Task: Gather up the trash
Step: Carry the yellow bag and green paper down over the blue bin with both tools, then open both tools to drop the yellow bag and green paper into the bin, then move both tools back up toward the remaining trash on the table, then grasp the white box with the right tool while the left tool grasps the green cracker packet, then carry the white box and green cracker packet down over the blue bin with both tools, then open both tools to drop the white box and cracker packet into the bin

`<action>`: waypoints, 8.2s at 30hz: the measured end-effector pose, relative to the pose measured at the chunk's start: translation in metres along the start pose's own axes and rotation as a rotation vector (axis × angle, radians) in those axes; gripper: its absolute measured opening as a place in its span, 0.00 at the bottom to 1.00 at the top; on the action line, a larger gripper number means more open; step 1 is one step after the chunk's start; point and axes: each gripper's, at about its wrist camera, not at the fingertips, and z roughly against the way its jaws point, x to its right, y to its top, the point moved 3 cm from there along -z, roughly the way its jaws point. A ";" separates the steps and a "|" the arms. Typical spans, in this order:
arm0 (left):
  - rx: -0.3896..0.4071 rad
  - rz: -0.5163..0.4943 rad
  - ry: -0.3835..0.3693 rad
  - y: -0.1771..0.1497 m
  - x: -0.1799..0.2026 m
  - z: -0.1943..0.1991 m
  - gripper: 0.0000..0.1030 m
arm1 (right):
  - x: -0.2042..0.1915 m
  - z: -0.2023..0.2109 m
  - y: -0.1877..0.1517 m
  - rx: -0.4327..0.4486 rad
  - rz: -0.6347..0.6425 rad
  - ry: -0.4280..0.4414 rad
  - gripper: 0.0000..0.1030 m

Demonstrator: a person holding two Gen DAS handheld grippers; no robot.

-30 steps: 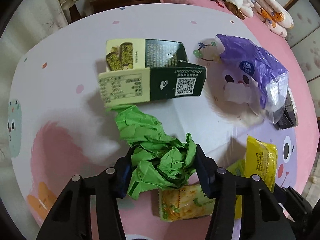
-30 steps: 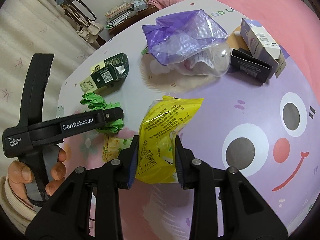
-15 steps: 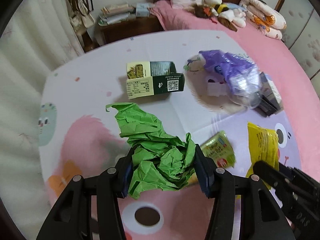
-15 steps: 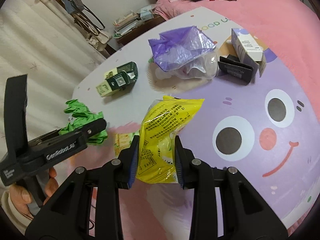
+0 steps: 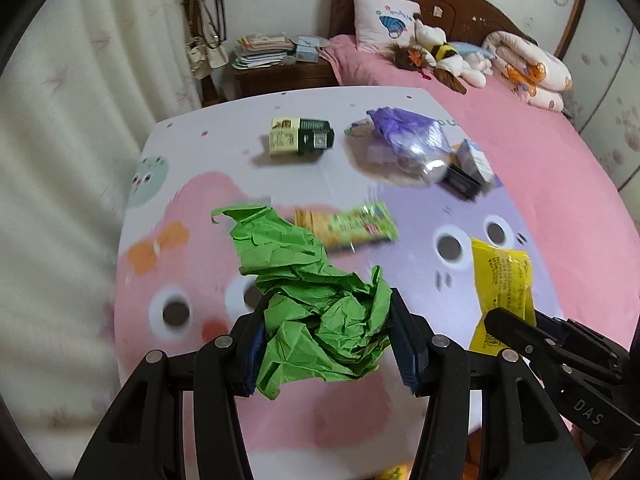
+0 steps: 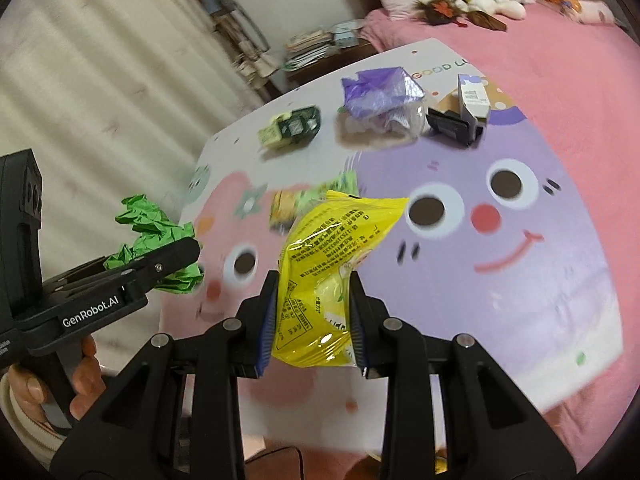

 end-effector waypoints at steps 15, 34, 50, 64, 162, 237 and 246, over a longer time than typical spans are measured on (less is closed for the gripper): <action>-0.081 0.034 0.034 -0.219 0.083 0.051 0.51 | 0.039 0.083 -0.173 -0.146 0.139 0.006 0.28; -0.335 -0.009 0.015 -0.410 0.075 -0.132 0.51 | 0.111 -0.066 -0.365 -0.366 0.103 -0.107 0.28; -0.399 0.020 -0.024 -0.485 0.057 -0.266 0.70 | 0.192 -0.187 -0.449 -0.422 0.036 -0.206 0.49; -0.352 0.029 -0.005 -0.447 0.044 -0.226 0.86 | 0.177 -0.169 -0.420 -0.400 0.002 -0.223 0.56; -0.345 0.925 0.337 0.094 0.005 -0.262 0.86 | 0.223 -0.182 0.217 -0.305 0.138 -0.092 0.32; -0.280 0.123 -0.148 -0.402 0.053 -0.127 0.10 | 0.128 -0.091 -0.358 -0.457 -0.039 -0.149 0.32; -0.336 0.079 -0.121 -0.465 0.058 -0.251 0.14 | 0.188 -0.214 -0.433 -0.538 0.002 -0.179 0.32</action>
